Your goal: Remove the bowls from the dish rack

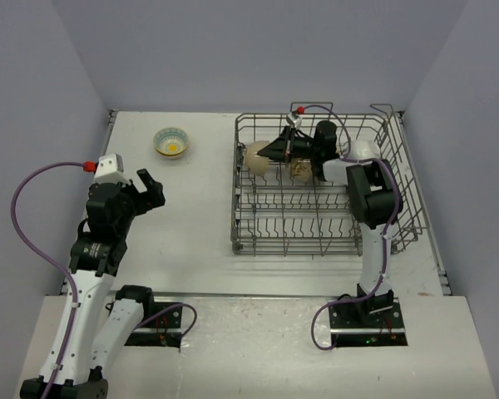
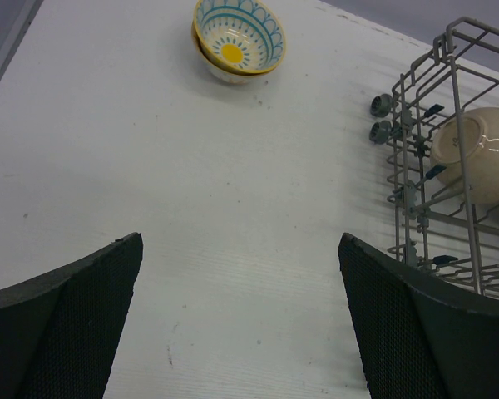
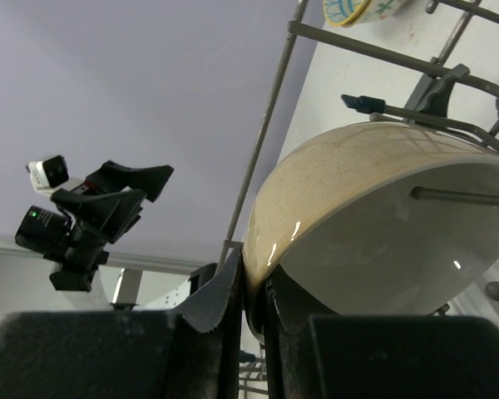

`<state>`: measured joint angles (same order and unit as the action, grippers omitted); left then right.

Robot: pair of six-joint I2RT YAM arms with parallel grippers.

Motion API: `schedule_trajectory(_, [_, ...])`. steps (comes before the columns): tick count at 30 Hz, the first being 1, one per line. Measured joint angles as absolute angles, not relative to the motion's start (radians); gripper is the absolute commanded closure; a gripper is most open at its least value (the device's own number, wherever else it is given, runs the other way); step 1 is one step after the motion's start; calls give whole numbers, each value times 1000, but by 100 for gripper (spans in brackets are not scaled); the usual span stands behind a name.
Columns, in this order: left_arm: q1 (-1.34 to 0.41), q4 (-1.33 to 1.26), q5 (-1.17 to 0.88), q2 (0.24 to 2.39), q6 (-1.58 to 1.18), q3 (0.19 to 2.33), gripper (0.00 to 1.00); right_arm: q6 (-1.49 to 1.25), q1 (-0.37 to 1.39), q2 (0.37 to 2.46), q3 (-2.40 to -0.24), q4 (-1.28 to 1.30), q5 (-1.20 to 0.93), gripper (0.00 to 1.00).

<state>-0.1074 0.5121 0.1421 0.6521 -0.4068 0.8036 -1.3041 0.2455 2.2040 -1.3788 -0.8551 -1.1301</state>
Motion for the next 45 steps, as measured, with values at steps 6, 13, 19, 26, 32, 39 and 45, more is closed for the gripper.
schedule_trajectory(6, [-107,512,142,650,-407,804,0,-1356,235,2182,-1379,-951,-1171,100])
schedule_trajectory(13, [-107,512,142,649,-407,803,0,-1382,243,2099,-1380,-1033,-1204,100])
schedule_trajectory(19, [-107,512,142,649,-407,803,0,-1377,242,2079,-1381,-1041,-1222,100])
schedule_trajectory(26, [-107,516,110,686,-408,818,0,-831,266,1802,-1341,-387,-1113,100])
schedule_trajectory(32, [-109,520,-80,870,-434,1052,0,-161,572,1351,-1330,192,-659,100])
schedule_trajectory(39, [-324,564,-187,1155,-453,1496,0,205,856,1060,-1246,457,-334,100])
schedule_trajectory(45, [-603,657,-89,1306,-434,1707,0,364,1050,1074,-1175,643,-44,100])
